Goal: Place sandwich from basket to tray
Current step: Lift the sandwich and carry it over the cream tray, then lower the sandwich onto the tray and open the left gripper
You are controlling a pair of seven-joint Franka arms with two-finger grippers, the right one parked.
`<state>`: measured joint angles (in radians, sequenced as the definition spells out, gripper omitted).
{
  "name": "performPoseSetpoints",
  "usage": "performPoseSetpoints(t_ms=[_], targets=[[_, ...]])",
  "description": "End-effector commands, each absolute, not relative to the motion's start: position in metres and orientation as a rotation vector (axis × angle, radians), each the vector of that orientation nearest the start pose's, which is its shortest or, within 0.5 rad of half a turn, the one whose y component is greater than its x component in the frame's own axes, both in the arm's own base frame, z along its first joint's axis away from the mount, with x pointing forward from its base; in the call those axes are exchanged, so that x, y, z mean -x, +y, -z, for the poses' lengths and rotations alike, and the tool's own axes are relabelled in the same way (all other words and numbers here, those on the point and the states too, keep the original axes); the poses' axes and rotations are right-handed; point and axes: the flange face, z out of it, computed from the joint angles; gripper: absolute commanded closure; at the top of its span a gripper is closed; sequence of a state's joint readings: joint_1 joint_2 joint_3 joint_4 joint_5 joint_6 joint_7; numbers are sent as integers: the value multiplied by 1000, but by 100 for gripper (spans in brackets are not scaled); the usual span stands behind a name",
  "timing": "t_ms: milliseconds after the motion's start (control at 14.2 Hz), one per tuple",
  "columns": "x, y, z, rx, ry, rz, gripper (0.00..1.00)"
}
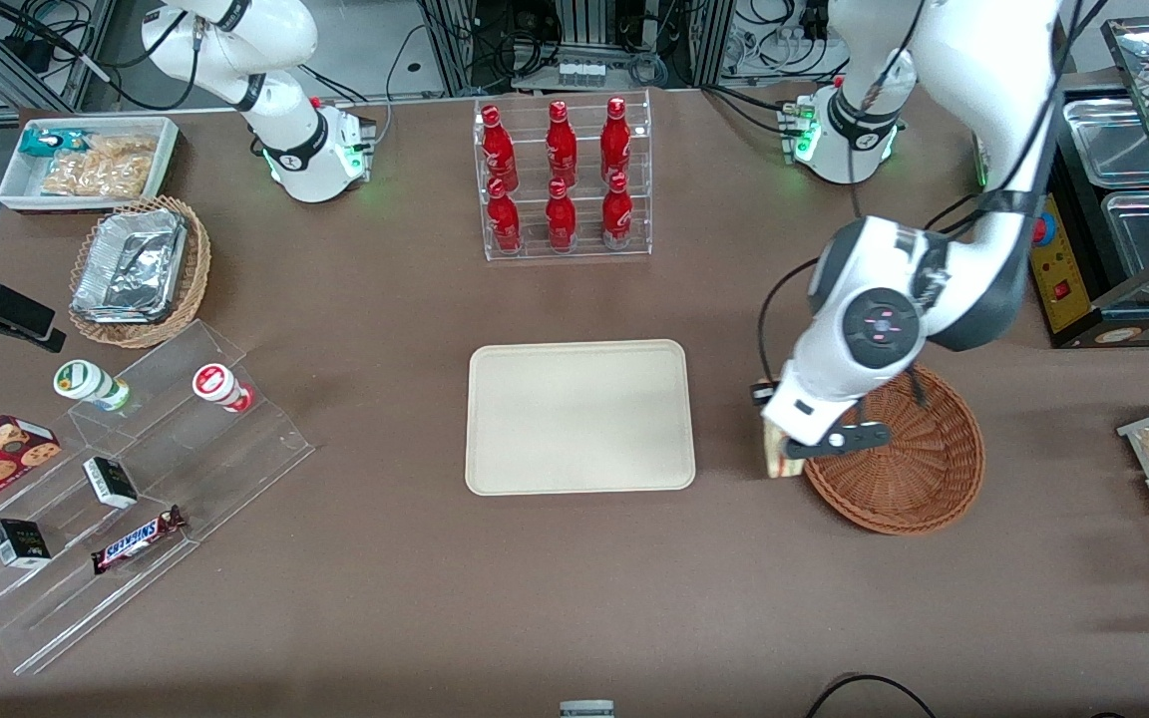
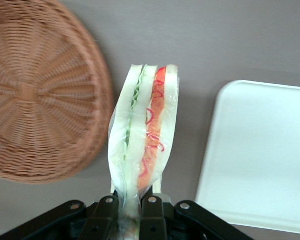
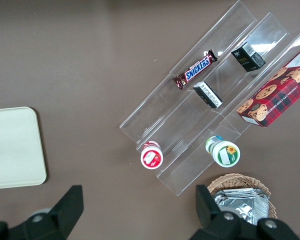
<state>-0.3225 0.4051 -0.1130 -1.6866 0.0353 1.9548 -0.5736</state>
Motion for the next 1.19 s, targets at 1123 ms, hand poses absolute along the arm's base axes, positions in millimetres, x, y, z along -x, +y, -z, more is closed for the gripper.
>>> performPoseSetpoints(t_ms=[1123], targets=[[-536,-513,-268,3178,-209,-161,99]])
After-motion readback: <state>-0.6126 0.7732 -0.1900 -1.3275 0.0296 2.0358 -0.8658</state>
